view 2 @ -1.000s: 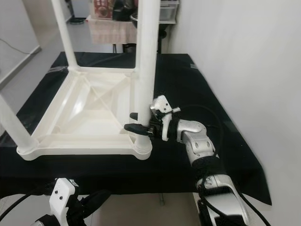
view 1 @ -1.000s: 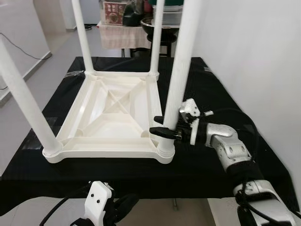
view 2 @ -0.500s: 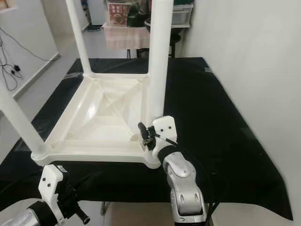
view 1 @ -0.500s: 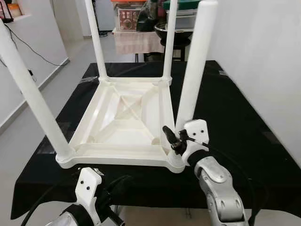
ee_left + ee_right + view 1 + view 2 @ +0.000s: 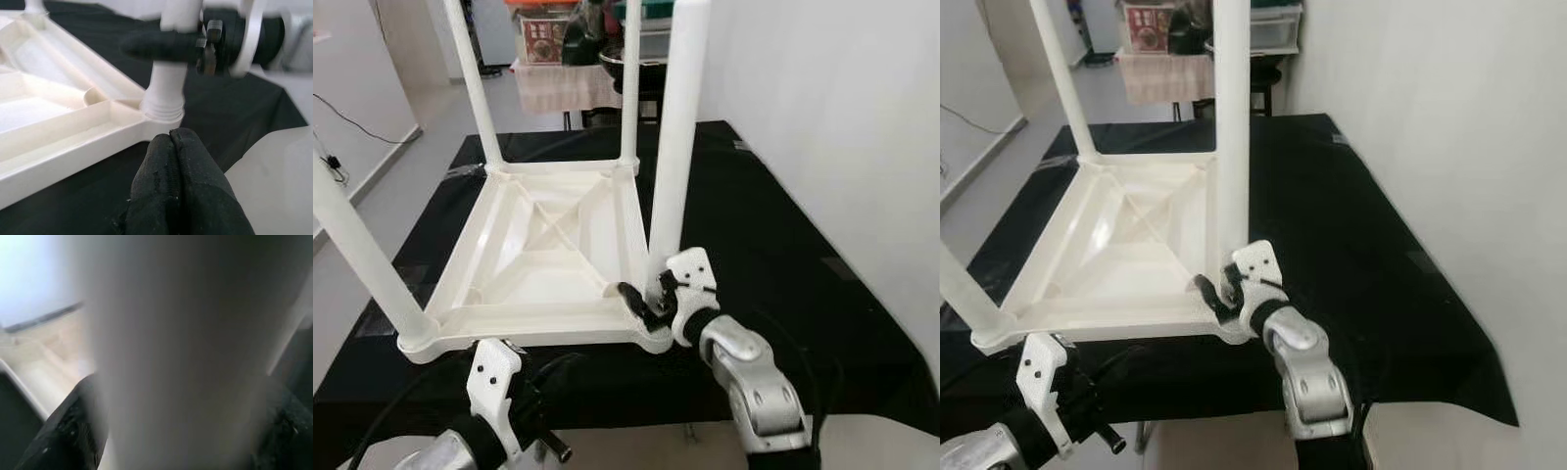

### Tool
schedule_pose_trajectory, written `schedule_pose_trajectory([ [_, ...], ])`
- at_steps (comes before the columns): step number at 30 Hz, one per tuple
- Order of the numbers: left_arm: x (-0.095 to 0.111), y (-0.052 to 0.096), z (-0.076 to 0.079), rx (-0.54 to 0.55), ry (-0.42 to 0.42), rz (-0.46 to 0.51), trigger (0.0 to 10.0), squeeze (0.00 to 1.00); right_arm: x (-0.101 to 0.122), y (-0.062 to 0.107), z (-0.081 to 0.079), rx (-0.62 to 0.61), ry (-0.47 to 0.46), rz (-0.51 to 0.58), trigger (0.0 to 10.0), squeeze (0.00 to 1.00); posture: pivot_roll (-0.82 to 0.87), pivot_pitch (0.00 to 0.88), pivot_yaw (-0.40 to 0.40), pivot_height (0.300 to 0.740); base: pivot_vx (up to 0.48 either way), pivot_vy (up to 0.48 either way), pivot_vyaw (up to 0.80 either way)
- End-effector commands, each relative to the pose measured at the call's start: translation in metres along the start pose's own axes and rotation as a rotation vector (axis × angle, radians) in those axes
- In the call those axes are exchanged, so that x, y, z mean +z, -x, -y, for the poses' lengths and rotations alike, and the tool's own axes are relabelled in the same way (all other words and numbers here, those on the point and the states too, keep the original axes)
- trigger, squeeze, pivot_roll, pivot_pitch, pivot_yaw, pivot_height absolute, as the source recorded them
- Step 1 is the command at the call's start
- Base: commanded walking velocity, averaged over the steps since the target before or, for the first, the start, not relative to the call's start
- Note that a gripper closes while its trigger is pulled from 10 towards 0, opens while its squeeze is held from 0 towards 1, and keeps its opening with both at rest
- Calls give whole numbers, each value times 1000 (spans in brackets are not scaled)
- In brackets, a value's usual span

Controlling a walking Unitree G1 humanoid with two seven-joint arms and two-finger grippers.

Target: Building children table

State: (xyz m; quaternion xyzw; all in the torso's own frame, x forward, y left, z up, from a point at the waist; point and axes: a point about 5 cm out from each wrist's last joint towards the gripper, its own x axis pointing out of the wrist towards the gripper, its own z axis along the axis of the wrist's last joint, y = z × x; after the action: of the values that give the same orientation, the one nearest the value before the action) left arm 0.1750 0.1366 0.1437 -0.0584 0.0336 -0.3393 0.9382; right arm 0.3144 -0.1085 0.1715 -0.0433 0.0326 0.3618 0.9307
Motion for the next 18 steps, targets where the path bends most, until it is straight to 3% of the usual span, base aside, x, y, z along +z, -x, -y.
schedule_pose_trajectory([
  [1, -6, 1, -1, 14, 18, -21, 10000, 0, 0, -2, -5, 62, -26, 36, 10000, 0, 61, 23, -26, 740, 0, 0, 0],
  [3, -6, -2, -1, 20, 14, -12, 10000, 0, 12, 1, 9, 262, 37, 62, 10000, 0, 67, 26, -35, 740, 0, 0, 0],
  [5, -6, -2, -1, 20, 14, -12, 10000, 0, 12, 1, 9, 262, 37, 62, 10000, 0, 67, 26, -35, 740, 0, 0, 0],
  [6, -6, -3, 0, 22, 13, -10, 10000, 0, 11, 2, 13, 318, 61, 45, 10000, 0, 69, 26, -36, 740, 0, 0, 0],
  [7, -6, -4, 0, 25, 13, -6, 10000, 0, 10, -2, 20, 372, 70, 18, 8784, 0, 79, 24, -36, 740, 0, 0, 0],
  [9, -6, -4, 0, 25, 13, -6, 10000, 0, 10, -2, 20, 372, 70, 18, 8784, 0, 79, 24, -36, 740, 0, 0, 0],
  [10, -7, -6, 0, 26, 14, -2, 10000, 0, 10, -4, 26, 419, 54, 3, 0, 0, 78, 25, -39, 740, 0, 0, 0],
  [18, -7, -10, 0, 27, 19, 7, 10000, 0, 11, -10, 35, 466, -12, -12, 0, 0, 66, 24, -39, 740, 0, 0, 0],
])
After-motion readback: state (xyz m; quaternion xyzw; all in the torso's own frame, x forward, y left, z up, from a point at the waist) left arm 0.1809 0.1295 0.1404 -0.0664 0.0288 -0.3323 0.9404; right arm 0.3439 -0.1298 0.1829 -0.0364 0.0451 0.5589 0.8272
